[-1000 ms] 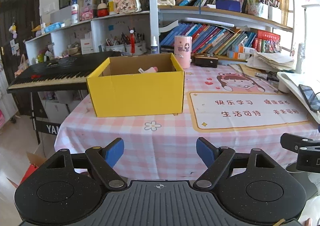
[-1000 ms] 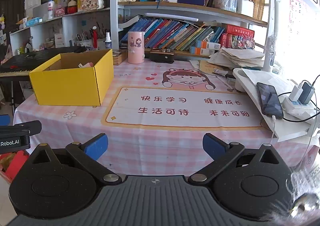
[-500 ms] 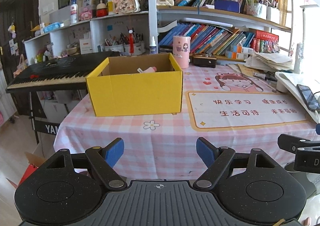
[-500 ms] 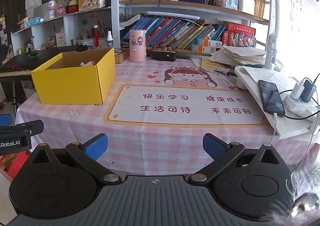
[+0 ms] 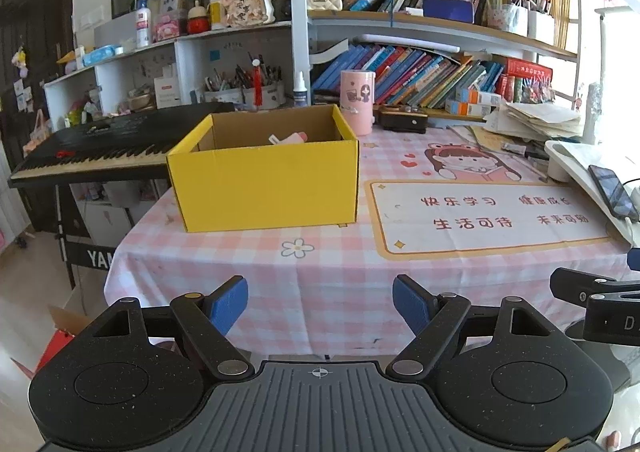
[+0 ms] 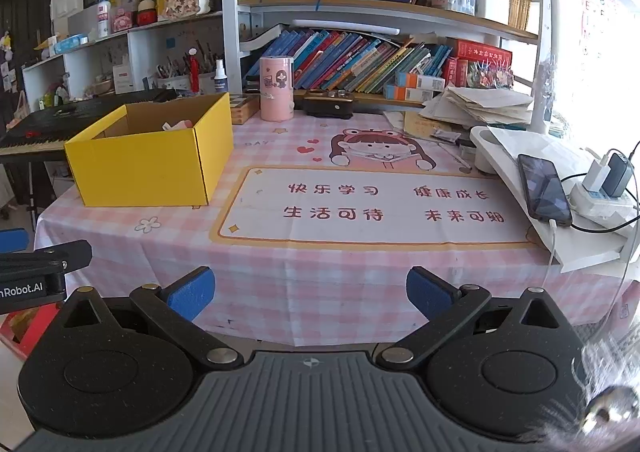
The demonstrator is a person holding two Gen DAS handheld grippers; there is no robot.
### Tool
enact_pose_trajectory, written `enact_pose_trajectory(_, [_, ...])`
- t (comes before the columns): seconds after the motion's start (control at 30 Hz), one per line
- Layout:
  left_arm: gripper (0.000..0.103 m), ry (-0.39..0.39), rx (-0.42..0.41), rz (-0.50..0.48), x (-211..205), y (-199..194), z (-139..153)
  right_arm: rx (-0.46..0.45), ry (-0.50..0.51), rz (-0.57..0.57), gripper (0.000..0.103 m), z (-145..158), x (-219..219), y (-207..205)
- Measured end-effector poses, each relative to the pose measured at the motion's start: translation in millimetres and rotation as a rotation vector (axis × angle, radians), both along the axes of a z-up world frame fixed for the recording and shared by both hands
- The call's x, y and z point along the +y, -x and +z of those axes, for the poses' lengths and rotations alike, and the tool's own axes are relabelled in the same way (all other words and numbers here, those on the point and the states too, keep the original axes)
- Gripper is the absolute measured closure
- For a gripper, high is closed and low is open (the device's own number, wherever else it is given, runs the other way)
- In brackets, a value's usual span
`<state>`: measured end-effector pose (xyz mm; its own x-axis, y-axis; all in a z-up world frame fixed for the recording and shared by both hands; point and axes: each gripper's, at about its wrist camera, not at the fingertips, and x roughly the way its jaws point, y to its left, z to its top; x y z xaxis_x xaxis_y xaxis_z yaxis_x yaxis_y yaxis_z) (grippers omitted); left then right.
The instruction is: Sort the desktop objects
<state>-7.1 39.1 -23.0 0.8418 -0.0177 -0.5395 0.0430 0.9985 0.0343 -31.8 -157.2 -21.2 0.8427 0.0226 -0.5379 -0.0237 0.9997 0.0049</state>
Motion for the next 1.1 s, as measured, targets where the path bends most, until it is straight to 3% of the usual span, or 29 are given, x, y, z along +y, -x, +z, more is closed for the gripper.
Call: enact_pose_trajectory(1.1, [0.014,0.024,0.036,0.014,0.6,1.2,-2.4,0.023,-0.002,0.015,0.0,-0.6,-1.4,1.2])
